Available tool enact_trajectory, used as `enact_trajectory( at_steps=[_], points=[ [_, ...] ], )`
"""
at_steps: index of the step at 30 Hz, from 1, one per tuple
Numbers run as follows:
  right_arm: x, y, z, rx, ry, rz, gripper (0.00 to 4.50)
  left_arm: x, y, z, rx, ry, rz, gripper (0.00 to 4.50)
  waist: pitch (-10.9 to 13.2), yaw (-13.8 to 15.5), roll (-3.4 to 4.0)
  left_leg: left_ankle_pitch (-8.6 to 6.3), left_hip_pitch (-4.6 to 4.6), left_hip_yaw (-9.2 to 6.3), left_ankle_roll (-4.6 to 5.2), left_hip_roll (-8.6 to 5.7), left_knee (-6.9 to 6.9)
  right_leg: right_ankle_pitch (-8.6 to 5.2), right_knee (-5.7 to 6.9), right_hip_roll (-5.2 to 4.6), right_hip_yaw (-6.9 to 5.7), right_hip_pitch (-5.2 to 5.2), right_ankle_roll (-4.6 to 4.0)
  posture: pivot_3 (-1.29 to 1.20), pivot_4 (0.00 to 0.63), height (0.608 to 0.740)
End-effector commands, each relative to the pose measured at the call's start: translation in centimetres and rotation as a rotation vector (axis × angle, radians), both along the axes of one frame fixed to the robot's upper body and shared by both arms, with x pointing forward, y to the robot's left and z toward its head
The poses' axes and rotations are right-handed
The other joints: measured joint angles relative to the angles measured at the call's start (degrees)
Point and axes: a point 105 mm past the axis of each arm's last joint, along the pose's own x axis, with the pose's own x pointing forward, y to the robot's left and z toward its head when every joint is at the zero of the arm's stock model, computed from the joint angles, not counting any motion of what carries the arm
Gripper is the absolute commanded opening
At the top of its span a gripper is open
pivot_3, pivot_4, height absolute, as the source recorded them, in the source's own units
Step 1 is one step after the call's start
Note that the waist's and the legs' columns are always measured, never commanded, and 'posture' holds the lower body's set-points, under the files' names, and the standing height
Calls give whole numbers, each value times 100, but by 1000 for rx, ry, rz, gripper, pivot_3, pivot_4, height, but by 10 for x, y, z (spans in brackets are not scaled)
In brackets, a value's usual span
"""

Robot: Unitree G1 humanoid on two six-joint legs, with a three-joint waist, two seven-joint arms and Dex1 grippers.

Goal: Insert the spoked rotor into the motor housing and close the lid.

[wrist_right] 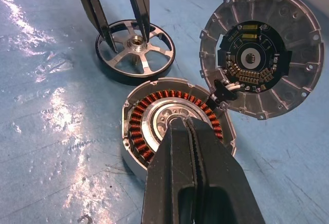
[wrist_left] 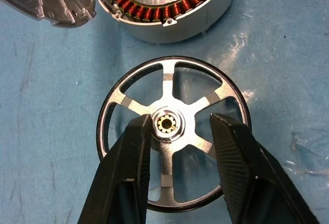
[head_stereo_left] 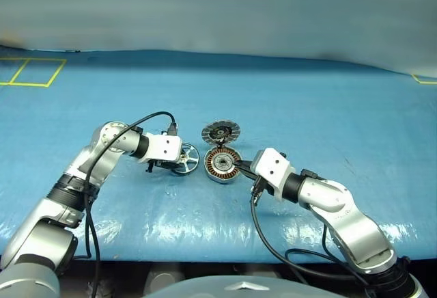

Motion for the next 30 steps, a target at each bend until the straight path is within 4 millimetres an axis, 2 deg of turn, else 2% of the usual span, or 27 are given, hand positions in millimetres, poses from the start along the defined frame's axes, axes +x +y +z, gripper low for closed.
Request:
enact_trajectory(
  at_steps=[1,2,12,18,23,28,30],
  points=[
    [1,0,6,9,-27,-1,0,-10,12,-27,70,93,32,1052,-4,-10,4,0,1,1,0,0,0,-1,0,0,1,1,-1,0,150,740],
    [1,0,6,9,-27,-1,0,-9,11,-27,67,90,36,873,-7,-11,7,0,1,2,0,0,0,0,0,0,2,1,-1,0,150,740],
    [1,0,5,1,-31,-3,0,-13,12,-32,91,111,29,873,-23,-10,22,0,0,1,0,0,0,0,0,0,2,0,0,0,150,740],
    [2,-1,5,-1,-32,-5,0,-9,11,-31,73,70,37,873,-24,-10,24,0,0,1,0,0,-3,-1,-1,0,2,0,-1,0,150,740],
    [2,0,7,9,-38,-6,0,-8,10,-24,-10,44,76,873,-27,-4,28,1,1,0,1,-1,-2,-1,-2,-1,2,0,-1,0,150,740],
    [3,-1,16,72,-42,-20,0,-4,11,-4,-223,43,196,873,-24,-13,26,1,-3,0,1,1,-7,-1,-2,-1,2,-5,-1,0,150,740],
    [5,-2,18,87,-43,-27,0,-3,14,1,-252,27,228,873,-21,-9,22,1,-13,0,1,0,-9,-1,-2,-2,1,-16,-1,0,150,740]
  ],
)
